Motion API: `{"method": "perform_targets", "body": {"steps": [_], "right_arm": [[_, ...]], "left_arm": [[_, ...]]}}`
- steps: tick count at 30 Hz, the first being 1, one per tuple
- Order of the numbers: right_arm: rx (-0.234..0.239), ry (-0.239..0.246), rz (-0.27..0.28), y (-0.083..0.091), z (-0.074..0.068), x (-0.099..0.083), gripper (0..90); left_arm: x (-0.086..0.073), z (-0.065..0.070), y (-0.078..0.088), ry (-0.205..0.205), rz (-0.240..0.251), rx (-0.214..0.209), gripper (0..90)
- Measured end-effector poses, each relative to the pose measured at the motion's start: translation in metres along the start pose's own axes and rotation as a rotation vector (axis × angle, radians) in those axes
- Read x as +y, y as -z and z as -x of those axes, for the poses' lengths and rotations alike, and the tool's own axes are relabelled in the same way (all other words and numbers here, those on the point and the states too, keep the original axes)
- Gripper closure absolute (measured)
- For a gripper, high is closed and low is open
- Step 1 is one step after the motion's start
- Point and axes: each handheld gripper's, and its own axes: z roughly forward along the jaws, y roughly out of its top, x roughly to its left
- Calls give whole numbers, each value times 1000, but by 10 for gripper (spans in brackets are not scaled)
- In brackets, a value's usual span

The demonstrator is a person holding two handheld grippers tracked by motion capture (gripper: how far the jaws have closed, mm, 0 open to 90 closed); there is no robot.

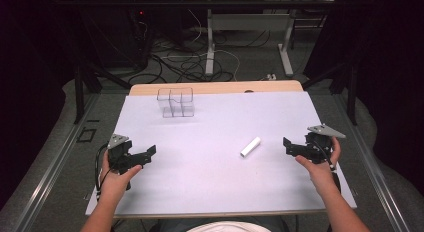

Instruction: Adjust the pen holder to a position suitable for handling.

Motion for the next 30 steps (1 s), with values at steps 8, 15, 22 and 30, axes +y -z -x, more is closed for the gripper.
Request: {"method": "perform_targets", "body": {"steps": [8, 15, 22, 30], "right_arm": [[3, 1, -8, 1, -4, -3, 0], [11, -8, -5, 3, -6, -4, 12], [3, 6, -7, 5, -7, -5, 20], [-1, -20, -10, 9, -2, -5, 25]], "left_arm": [[10, 4, -8, -16, -3, 5, 20], [27, 10, -12, 14, 16, 2, 49], [56, 21, -19, -8, 28, 10, 107], [89, 28, -26, 8, 17, 13, 173]]}}
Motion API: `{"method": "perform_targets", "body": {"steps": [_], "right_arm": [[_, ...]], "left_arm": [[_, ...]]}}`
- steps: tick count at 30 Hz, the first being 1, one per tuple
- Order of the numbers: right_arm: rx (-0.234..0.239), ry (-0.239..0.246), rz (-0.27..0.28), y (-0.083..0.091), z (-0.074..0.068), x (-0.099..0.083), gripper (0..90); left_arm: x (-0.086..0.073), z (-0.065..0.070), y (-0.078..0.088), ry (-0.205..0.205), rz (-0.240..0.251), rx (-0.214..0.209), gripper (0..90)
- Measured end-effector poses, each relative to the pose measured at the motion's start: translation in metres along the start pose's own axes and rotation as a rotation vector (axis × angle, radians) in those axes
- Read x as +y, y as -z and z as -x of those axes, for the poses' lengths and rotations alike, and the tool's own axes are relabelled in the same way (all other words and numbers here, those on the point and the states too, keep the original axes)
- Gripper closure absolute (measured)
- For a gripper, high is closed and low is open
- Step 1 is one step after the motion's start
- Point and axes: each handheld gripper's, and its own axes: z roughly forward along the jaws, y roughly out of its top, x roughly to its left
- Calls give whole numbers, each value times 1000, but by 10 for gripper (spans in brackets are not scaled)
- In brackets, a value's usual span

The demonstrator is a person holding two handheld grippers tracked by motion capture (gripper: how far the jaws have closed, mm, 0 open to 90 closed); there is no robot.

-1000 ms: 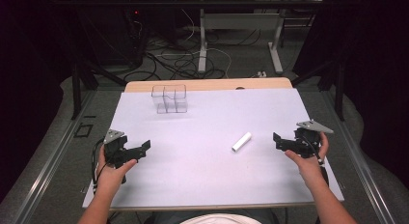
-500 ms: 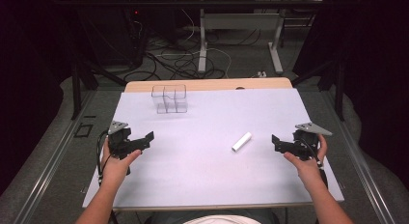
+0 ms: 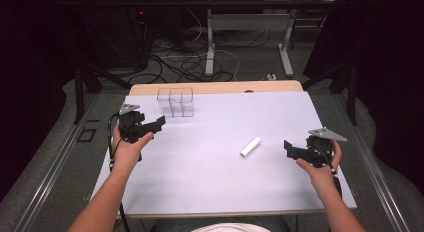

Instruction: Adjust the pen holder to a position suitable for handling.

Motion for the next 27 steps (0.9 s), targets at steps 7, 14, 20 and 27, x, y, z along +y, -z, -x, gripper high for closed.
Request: {"method": "perform_targets", "body": {"steps": [7, 14, 20, 27], "right_arm": [[-9, -34, 8, 2, 4, 0, 31], [-4, -30, -1, 2, 5, 0, 33], [-3, -36, -4, 2, 5, -1, 37], [-1, -38, -10, 2, 5, -2, 41]], "left_arm": [[23, 0, -12, 9, -4, 32, 219], [43, -5, -25, 7, -16, 58, 267], [57, -2, -32, 9, -15, 56, 267], [76, -2, -46, -22, -30, 98, 270]]}}
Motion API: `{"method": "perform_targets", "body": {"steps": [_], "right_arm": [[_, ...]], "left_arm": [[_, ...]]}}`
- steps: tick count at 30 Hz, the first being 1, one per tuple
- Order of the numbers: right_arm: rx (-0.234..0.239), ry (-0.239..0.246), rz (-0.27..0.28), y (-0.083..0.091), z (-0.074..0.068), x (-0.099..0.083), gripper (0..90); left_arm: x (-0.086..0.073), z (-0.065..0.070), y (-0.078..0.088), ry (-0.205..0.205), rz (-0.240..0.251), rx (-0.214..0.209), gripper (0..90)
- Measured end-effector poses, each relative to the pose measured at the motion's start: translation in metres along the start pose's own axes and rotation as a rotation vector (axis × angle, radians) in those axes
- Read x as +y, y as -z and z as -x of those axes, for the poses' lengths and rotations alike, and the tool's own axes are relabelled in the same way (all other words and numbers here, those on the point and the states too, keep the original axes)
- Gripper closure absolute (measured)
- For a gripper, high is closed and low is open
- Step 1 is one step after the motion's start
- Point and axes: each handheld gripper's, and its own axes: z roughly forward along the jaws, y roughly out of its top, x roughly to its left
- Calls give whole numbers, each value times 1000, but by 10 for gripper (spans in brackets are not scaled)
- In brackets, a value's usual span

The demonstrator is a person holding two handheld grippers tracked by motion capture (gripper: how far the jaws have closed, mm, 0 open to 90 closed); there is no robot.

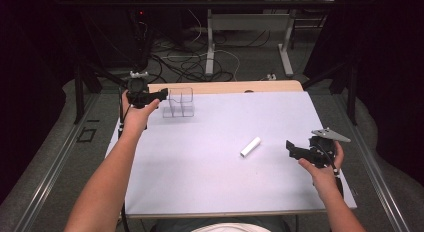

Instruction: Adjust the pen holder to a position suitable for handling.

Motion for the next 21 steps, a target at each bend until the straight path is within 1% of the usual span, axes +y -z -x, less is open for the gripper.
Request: {"method": "perform_targets", "body": {"steps": [2, 4, 6, 7, 8, 9, 10, 11, 13, 16, 17, 18, 21], "right_arm": [[-5, -1, 5, -1, 0, 0, 42], [3, 4, -5, 0, 1, -1, 43], [3, -1, -10, 0, 1, -1, 45], [7, -1, -8, -1, 1, -1, 46], [7, -1, -9, -1, 1, -1, 46], [7, -1, -9, -1, 1, -1, 46], [9, 1, -8, -1, 1, -1, 47], [10, 2, -9, -1, 1, -1, 47], [11, 5, -11, -1, 1, -1, 48], [11, 2, -19, -2, 1, -2, 54], [11, 2, -19, -2, 1, -2, 54], [11, 1, -20, -3, 1, -2, 55], [15, 2, -22, -3, 1, -3, 57]], "left_arm": [[5, -1, -4, 2, -1, 16, 270], [10, -6, -10, 13, -21, 32, 275], [12, -7, -12, 13, -25, 37, 301], [13, -9, -14, 14, -23, 46, 310], [14, -10, -16, 19, -32, 52, 322], [15, -11, -18, 25, -30, 54, 322], [16, -14, -23, 33, -33, 66, 340], [16, -14, -23, 33, -33, 66, 352], [17, -17, -27, 43, -48, 74, 357], [18, -21, -34, 58, -52, 90, 429], [18, -22, -35, 67, -54, 88, 429], [18, -23, -37, 69, -53, 86, 452], [17, -25, -45, 74, -74, 96, 472]]}}
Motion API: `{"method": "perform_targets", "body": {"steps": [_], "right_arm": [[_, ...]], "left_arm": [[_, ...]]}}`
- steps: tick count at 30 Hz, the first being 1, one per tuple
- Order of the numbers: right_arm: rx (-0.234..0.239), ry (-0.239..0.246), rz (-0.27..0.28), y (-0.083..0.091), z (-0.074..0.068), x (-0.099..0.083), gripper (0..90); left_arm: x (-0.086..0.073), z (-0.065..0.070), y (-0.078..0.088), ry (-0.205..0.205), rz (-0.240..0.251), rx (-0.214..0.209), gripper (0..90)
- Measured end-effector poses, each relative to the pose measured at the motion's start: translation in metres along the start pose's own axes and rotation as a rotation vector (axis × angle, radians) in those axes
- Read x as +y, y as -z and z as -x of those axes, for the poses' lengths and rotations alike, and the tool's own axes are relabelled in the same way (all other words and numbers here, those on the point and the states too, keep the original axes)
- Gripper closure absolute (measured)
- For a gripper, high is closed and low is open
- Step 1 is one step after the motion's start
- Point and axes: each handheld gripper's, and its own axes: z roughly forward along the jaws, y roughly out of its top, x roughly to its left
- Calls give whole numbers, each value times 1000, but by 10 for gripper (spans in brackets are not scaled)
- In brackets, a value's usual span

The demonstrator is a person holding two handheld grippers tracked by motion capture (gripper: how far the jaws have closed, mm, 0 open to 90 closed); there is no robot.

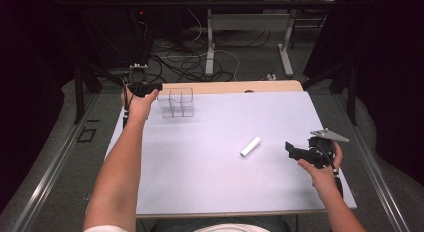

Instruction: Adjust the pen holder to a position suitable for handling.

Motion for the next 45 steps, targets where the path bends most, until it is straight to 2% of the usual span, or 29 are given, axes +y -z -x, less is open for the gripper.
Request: {"method": "perform_targets", "body": {"steps": [2, 3, 6, 13, 19, 21, 29, 36, 45], "right_arm": [[1, 0, -1, 0, 0, 0, 59], [-4, 2, 2, -1, 0, 0, 60], [6, 9, -7, -1, 0, -1, 62], [3, 4, -6, -2, 0, -1, 64], [15, -2, -18, -2, 1, -1, 66], [15, -3, -20, -2, 1, -1, 66], [19, -13, -27, -2, 0, -2, 67], [25, -13, -38, -3, 0, -3, 69], [28, 0, -42, -4, 0, -3, 70]], "left_arm": [[-1, -1, -5, -2, -16, -2, 480], [-1, -1, -7, 6, -21, 1, 521], [-3, -2, -13, 11, -36, 6, 532], [-9, -2, -26, -8, -126, 4, 586], [-12, -1, -34, -12, -162, 8, 626], [-12, -1, -35, -21, -165, 12, 636], [-13, -3, -39, 1, -172, 21, 674], [-15, -9, -41, 18, -190, 29, 750], [-15, -8, -42, -9, -190, 36, 796]]}}
